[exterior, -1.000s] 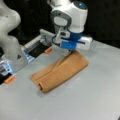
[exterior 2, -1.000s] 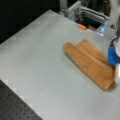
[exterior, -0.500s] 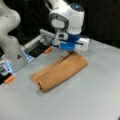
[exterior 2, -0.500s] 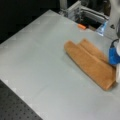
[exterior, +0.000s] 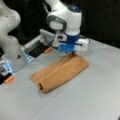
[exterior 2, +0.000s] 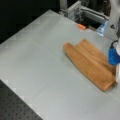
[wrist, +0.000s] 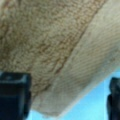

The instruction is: Folding a towel twice

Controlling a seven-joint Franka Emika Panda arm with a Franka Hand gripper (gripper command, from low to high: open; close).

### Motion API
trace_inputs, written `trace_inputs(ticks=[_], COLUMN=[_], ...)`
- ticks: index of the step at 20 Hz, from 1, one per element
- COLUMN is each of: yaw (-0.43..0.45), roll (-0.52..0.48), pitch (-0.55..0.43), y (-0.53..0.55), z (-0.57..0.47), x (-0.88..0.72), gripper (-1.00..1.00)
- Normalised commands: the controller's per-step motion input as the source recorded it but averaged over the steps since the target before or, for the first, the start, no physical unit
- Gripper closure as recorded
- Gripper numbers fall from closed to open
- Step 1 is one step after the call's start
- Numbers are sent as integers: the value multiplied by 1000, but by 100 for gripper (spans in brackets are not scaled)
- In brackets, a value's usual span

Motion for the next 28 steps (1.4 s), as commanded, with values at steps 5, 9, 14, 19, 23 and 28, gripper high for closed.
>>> trace_inputs(ticks=[5,9,14,19,23,28], yaw=[-123,-102,-2,136,134,184], roll=[86,94,83,31,-14,-84], pitch=[-167,-95,67,67,144,207], y=[-82,-89,-170,-266,-149,97], z=[-53,40,441,575,271,121], x=[-191,-190,-118,259,477,613], gripper=[-100,-100,-100,-100,-100,-100])
